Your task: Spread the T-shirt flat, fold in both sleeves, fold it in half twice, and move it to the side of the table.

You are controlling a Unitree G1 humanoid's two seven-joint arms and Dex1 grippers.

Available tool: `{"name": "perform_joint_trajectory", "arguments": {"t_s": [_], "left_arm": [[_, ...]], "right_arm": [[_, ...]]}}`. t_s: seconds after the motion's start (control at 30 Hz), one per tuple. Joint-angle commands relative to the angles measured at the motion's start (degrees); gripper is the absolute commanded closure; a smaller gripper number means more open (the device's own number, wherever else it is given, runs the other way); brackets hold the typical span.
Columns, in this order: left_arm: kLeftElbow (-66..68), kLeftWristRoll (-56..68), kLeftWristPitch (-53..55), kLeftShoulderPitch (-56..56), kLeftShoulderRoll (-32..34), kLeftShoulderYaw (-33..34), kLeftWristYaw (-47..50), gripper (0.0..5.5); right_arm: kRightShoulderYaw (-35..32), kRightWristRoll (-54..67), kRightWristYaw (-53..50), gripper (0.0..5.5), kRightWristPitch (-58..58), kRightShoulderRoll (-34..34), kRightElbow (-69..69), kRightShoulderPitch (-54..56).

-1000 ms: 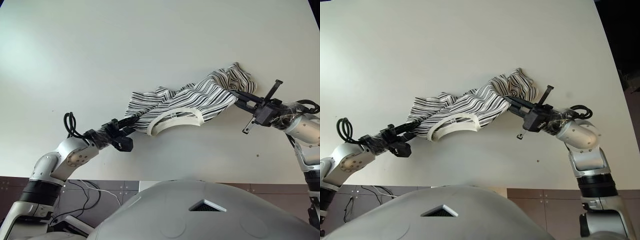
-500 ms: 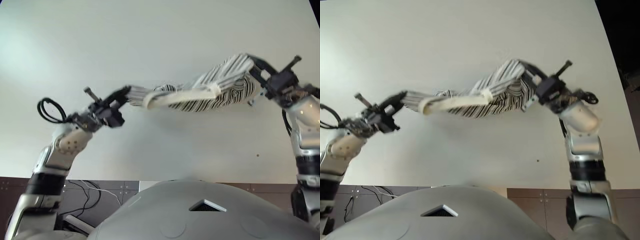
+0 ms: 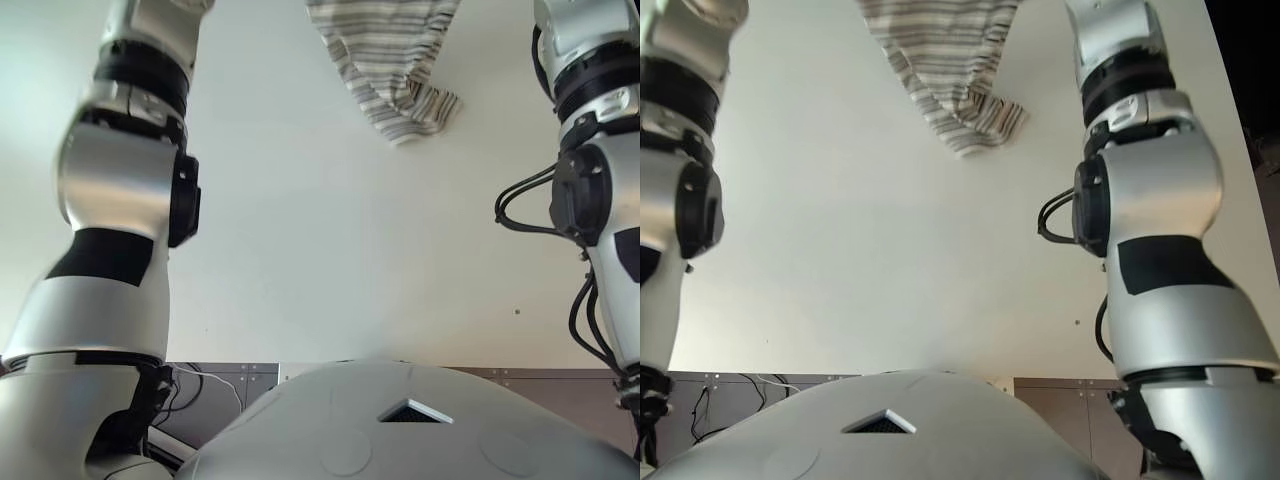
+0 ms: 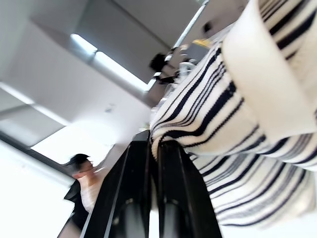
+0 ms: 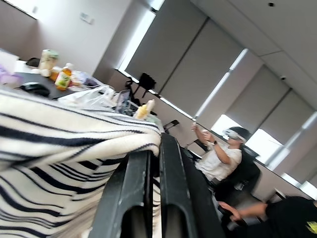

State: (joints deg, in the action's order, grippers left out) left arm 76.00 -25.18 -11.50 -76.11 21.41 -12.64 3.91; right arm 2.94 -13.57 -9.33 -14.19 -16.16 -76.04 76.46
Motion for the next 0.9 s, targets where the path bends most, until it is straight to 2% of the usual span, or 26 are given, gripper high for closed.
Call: {"name": "perform_joint_trajectory", "arguments": {"t_s": [0.03,0.2,0.4,0.47,0.53,0.6,0.67,0.77,0.83,0.9], "left_arm": [[2.28,-0.66,3.91,-6.74,0.99,1.32,5.29,5.38],[2.73,-2.21,3.46,-6.46,2.22,1.37,10.2,5.38],[2.54,-4.61,-4.79,10.06,2.48,-1.68,6.51,5.38],[1.85,-4.89,-11.49,16.9,2.5,-3.43,0.62,5.38],[-0.84,-3.09,-27.86,27.49,4.36,-4.99,-9.99,5.38],[-5.3,4.81,-44.35,37.37,7.03,-3.27,-22.36,5.38],[-11.17,12.53,-53.07,44.32,10.16,-2.21,-28.51,5.38],[-28.57,29.47,-55.05,55.28,14.84,-1.62,-35.04,5.38],[-40.36,40.71,-52.34,61.61,17.09,-1.34,-37.8,5.38],[-47.39,45.58,-50.62,66.71,19.12,-2.33,-39.84,5.38]], "right_arm": [[-1.67,-0.68,-5.17,5.4,2.51,-1.11,-1.68,6.17],[-2.69,-1.49,-7.82,5.4,1.11,-0.4,-1.89,6.35],[0.03,-3.54,2.24,5.4,-5.33,1.51,-1.43,-6.11],[0.82,-3.19,8.59,5.4,-9.58,1.37,-0.44,-11.4],[0.43,-0.05,19.44,5.4,-18.18,0.02,3.08,-20.28],[-1.17,6.13,29.81,5.4,-26.37,-1.97,11.01,-30.64],[-1.72,12.85,35.85,5.4,-30.22,-4.29,25.7,-41.66],[-1.29,22.29,41.48,5.4,-28.03,-8.63,52.53,-57.74],[-1.85,25.58,42.84,5.4,-26.29,-10.86,62.3,-64.24],[-1.63,27.39,45.36,5.4,-25.92,-13.34,67.33,-68.88]]}}
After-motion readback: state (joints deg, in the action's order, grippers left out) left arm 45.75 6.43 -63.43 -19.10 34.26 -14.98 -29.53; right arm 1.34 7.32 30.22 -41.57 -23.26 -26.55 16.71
